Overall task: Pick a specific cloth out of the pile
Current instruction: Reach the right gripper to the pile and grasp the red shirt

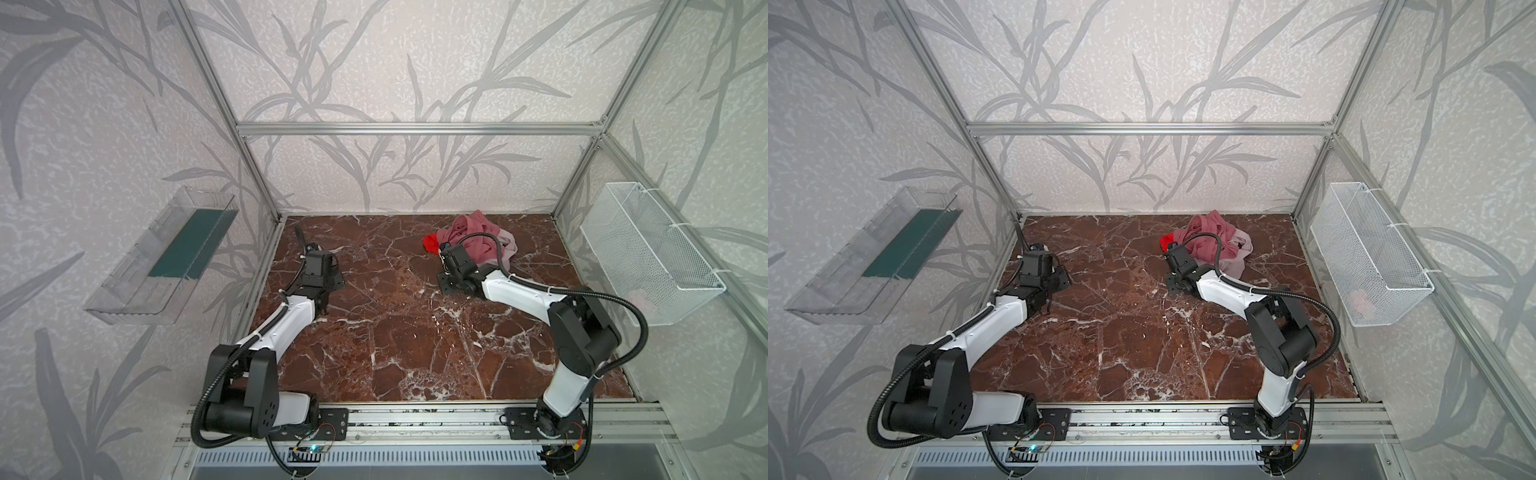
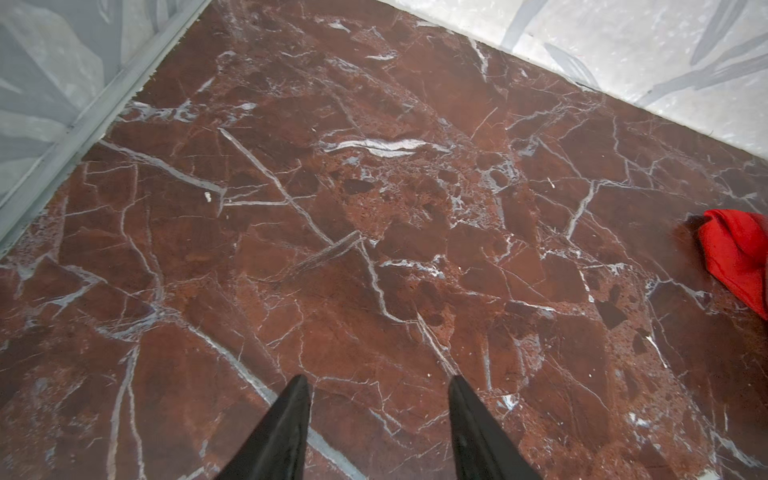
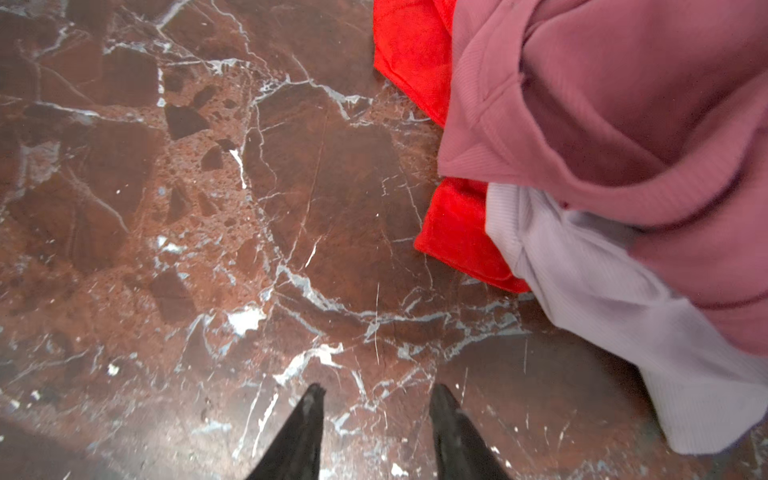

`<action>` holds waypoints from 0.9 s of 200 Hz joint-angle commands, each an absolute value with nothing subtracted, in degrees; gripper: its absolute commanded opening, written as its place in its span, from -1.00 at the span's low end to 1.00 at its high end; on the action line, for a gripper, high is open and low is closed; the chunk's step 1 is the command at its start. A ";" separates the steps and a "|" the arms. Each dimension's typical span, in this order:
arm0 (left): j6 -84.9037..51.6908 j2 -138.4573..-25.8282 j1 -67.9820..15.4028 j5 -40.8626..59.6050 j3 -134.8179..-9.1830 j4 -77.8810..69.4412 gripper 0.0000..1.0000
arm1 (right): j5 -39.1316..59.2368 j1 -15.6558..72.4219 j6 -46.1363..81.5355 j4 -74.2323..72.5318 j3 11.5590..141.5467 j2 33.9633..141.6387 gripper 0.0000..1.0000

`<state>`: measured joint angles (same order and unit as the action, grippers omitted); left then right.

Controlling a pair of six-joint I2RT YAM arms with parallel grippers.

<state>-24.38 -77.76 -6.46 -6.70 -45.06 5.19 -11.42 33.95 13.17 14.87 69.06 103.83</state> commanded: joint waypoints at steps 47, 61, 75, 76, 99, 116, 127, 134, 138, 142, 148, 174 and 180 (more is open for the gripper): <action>-24.65 -77.52 -6.71 -5.13 -45.67 1.70 0.04 | -14.07 31.55 16.60 21.59 82.78 116.43 -0.14; -24.26 -77.32 -6.68 -5.01 -45.55 1.30 0.04 | -13.88 30.74 16.96 22.31 84.50 117.95 -0.14; -23.90 -77.12 -6.60 -5.28 -45.69 1.01 0.04 | -14.29 30.33 16.99 22.67 85.76 119.01 -0.14; -23.86 -77.10 -6.60 -5.32 -45.70 0.99 0.04 | -14.31 30.28 16.98 22.76 85.81 119.05 -0.14; -23.67 -76.65 -6.59 -5.73 -45.35 0.20 0.04 | -14.99 29.81 16.98 24.13 88.00 120.96 -0.19; -23.62 -76.40 -6.59 -5.62 -45.10 -0.23 0.04 | -15.81 29.71 16.88 24.76 88.85 121.77 -0.21; -23.64 -76.29 -6.59 -5.56 -44.92 -0.43 0.05 | -15.91 29.65 16.72 24.87 89.24 122.26 -0.24; -23.56 -76.29 -6.59 -5.54 -44.81 -0.62 0.04 | -16.06 29.69 16.70 25.04 89.62 122.60 -0.25; -23.64 -76.25 -6.64 -5.54 -44.73 -0.70 0.04 | -16.08 29.56 16.70 25.13 89.85 122.77 -0.25; -23.65 -76.29 -6.61 -5.54 -44.62 -0.79 0.04 | -16.08 29.60 16.74 25.14 89.95 123.01 -0.25; -23.64 -76.29 -6.59 -5.54 -44.65 -0.88 0.04 | -16.19 29.56 16.79 25.37 90.28 123.24 -0.25; -23.52 -76.34 -6.59 -5.60 -44.39 -1.14 0.04 | -16.26 29.52 16.88 25.53 91.29 124.26 -0.26; -23.52 -76.34 -6.59 -5.55 -44.46 -1.23 0.04 | -16.25 29.48 16.88 25.73 91.61 124.50 -0.26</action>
